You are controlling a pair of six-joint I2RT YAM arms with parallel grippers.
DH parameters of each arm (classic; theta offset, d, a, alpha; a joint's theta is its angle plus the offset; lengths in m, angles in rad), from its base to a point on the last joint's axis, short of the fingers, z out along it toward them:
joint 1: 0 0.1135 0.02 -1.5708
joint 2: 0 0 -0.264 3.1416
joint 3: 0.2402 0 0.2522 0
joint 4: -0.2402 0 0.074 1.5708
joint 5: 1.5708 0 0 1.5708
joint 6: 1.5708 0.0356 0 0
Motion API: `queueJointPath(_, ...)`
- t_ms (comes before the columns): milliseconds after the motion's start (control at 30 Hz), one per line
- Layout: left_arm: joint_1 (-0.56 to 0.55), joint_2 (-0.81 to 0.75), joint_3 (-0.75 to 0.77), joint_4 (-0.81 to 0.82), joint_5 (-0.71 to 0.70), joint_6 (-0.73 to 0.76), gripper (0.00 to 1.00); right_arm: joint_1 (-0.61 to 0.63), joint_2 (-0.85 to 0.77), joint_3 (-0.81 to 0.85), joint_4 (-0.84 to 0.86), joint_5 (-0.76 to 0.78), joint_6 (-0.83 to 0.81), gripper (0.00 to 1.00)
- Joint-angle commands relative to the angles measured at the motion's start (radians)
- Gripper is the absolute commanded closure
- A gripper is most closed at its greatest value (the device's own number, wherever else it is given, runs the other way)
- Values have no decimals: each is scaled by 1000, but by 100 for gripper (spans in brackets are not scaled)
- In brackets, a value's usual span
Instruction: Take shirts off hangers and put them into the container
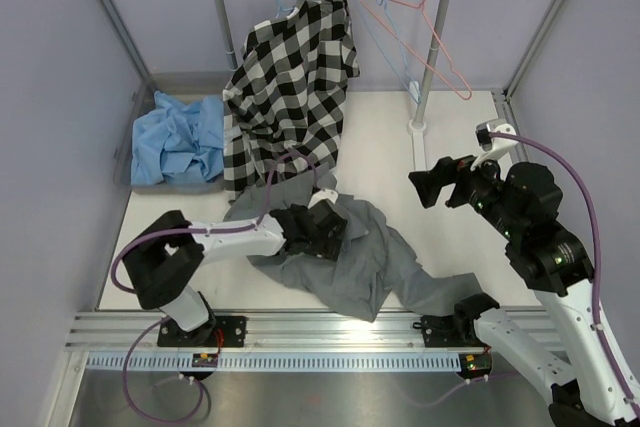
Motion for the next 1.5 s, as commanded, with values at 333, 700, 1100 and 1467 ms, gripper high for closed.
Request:
queueJointPath(333,-44,183,2,140,112,-126,54,-3,-3,-16,46,-35,-2,1)
queueJointPath(700,-44,-43,-4,71,22,-57,100,-2,8,-20,50,-39,-4,1)
queueJointPath(1100,-43,-365,433,-157,-167,152,100,-2,-15,-27,53,-36,-1,1)
queueJointPath(1467,-28,-511,798,-277,-474,290,100,-3,-32,-23,50,-42,-4,1)
